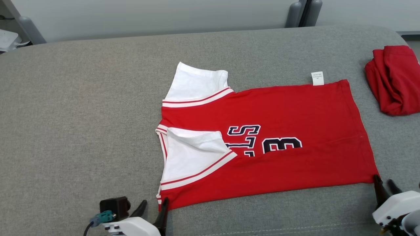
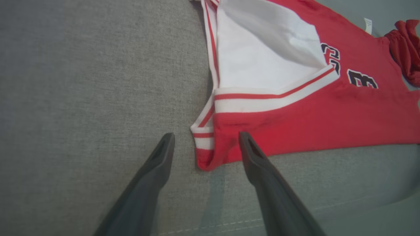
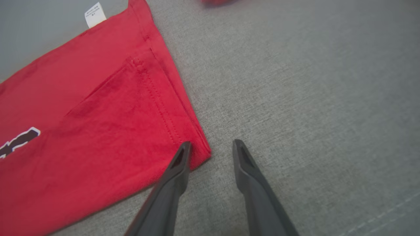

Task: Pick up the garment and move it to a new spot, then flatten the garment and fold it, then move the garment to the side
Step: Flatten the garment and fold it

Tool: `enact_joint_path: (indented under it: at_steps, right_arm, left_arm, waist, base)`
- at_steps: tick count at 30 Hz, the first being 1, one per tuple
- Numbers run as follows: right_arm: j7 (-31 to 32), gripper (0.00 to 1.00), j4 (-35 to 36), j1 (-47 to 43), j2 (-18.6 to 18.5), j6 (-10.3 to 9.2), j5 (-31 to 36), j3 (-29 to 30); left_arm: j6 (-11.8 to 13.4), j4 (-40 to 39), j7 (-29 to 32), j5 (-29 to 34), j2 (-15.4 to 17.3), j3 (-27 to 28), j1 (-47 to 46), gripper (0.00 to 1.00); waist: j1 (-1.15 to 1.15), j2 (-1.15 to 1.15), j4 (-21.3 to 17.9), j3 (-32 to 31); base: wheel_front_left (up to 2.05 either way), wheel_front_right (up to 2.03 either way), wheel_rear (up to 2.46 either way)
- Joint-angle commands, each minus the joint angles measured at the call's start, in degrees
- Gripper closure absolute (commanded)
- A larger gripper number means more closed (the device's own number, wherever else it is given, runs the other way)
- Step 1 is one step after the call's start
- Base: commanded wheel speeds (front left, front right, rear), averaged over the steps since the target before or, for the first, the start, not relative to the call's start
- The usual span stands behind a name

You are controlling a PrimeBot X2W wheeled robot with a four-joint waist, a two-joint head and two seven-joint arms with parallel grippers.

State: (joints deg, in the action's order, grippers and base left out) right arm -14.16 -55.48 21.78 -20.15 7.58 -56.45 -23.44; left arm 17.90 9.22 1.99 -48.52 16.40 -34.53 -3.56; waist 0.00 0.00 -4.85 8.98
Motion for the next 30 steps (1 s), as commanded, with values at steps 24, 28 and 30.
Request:
enact_joint_path:
  at_steps: [24,28,30]
  right_arm:
    - [-0.84,0.0,32.63,-9.72,4.81,-0.09,30.54,19.25]
    - [-0.84,0.0,34.01,-9.19,5.05,-0.09,30.81,18.31]
    - [-0.84,0.0,34.42,-8.79,4.88,-0.09,30.63,17.3]
  left_arm:
    - [-1.48,-0.92,-16.97,12.74,-3.62,10.88,-10.37,0.0]
    - [-3.7,5.4,-15.62,14.14,-4.63,8.83,-18.03,0.0]
    - [-4.62,8.28,-15.11,14.8,-5.04,8.23,-22.21,0.0]
  waist:
    - [0.0,0.0,-1.97,-2.16]
    - [0.0,0.0,-2.71,0.34]
    - [0.0,0.0,-3.17,1.94]
  base:
    - [0.0,0.0,0.0]
    - [0.0,0.0,0.0]
    - [0.0,0.0,0.0]
